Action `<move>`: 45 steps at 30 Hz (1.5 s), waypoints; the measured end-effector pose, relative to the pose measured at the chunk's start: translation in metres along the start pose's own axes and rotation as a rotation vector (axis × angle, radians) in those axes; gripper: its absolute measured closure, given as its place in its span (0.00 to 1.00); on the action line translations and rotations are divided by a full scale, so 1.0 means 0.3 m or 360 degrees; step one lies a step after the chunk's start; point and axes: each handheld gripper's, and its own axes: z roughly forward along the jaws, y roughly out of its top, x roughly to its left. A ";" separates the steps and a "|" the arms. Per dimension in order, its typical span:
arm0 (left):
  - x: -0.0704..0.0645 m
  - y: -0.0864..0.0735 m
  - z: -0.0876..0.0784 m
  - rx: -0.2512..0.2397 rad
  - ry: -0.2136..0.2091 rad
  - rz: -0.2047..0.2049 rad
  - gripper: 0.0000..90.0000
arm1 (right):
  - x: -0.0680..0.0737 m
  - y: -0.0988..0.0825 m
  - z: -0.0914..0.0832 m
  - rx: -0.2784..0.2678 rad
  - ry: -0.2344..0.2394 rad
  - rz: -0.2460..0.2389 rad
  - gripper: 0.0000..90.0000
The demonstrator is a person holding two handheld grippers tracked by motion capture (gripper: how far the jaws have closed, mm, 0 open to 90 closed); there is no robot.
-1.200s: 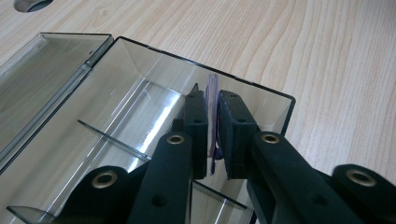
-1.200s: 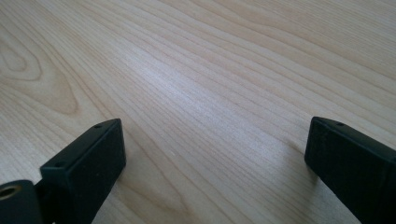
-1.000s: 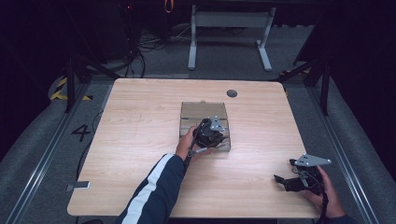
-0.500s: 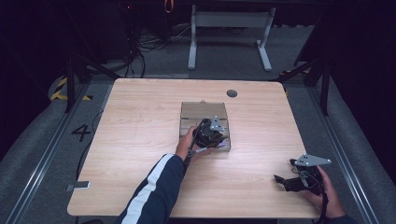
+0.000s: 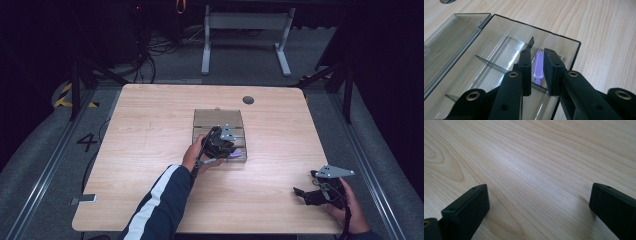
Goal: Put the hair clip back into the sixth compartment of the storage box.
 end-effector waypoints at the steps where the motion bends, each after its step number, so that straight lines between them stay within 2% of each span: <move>1: 0.001 -0.002 -0.006 0.0008 0.0008 0.0008 0.86 | 0.000 0.000 0.000 0.0000 0.0000 0.0001 0.03; 10: 0.005 -0.019 -0.045 0.0030 0.0045 0.0024 0.83 | 0.000 0.000 0.000 0.0000 0.0000 0.0001 0.03; 22: -0.002 -0.044 -0.088 0.0023 0.0053 0.0041 0.74 | 0.000 0.000 0.000 0.0000 0.0000 0.0001 0.03; 25: -0.005 -0.050 -0.103 0.0011 0.0054 0.0010 0.67 | 0.000 0.000 0.000 0.0000 0.0000 0.0000 0.03; 28: -0.015 -0.048 -0.119 0.0010 0.0070 0.0035 0.62 | 0.000 0.000 0.000 0.0000 0.0000 0.0000 0.03; 35: -0.005 -0.065 -0.148 0.0025 0.0093 0.0011 0.49 | 0.000 0.000 0.000 0.0000 0.0000 0.0000 0.03; 41: 0.008 -0.094 -0.172 0.0070 0.0125 0.0002 0.42 | 0.000 0.000 0.000 0.0000 0.0000 0.0000 0.03; 45: 0.006 -0.114 -0.187 0.0105 0.0134 0.0031 0.37 | 0.000 0.000 0.000 0.0000 0.0000 0.0000 0.03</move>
